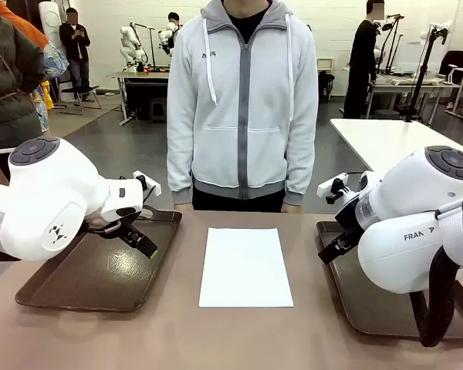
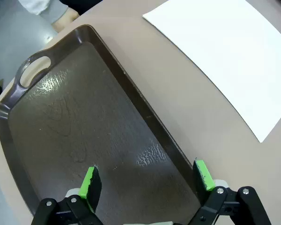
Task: Sort the A4 documents.
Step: Receive the A4 Paper.
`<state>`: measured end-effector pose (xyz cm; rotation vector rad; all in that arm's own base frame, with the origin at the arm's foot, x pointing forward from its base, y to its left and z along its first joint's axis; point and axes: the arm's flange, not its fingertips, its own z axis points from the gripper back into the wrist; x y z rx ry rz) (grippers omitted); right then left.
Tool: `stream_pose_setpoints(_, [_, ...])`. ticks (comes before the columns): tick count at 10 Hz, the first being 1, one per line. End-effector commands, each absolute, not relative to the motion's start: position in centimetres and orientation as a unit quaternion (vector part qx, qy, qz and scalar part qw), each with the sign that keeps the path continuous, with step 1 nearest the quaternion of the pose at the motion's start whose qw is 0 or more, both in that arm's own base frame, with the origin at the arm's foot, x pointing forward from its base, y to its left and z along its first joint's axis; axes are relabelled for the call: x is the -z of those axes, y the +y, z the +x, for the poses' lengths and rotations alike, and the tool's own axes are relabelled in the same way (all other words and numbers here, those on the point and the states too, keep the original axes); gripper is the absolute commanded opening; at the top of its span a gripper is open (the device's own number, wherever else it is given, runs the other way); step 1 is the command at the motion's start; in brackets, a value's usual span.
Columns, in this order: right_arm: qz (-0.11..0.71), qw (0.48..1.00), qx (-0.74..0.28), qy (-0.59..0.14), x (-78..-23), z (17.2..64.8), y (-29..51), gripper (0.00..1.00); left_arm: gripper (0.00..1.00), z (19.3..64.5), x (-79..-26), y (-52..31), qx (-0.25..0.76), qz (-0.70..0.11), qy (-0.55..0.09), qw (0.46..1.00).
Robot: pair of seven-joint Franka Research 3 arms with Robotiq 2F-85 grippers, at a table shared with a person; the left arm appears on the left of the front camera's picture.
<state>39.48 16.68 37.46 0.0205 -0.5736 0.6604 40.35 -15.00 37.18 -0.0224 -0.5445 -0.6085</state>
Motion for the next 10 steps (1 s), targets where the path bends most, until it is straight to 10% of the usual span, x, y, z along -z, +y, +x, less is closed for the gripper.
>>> stream_pose_setpoints(1, [0.01, 0.906, -0.32, -0.278, -37.45, 39.48, 16.68, 1.0, 1.0, 40.35, -37.17, -15.0, 0.296, -0.011, -0.265, 0.918])
stream_pose_setpoints(10, [0.01, 0.906, -0.32, -0.278, -37.45, 39.48, 16.68, 1.0, 1.0, 40.35, -37.17, -15.0, 0.296, -0.011, -0.265, 0.918])
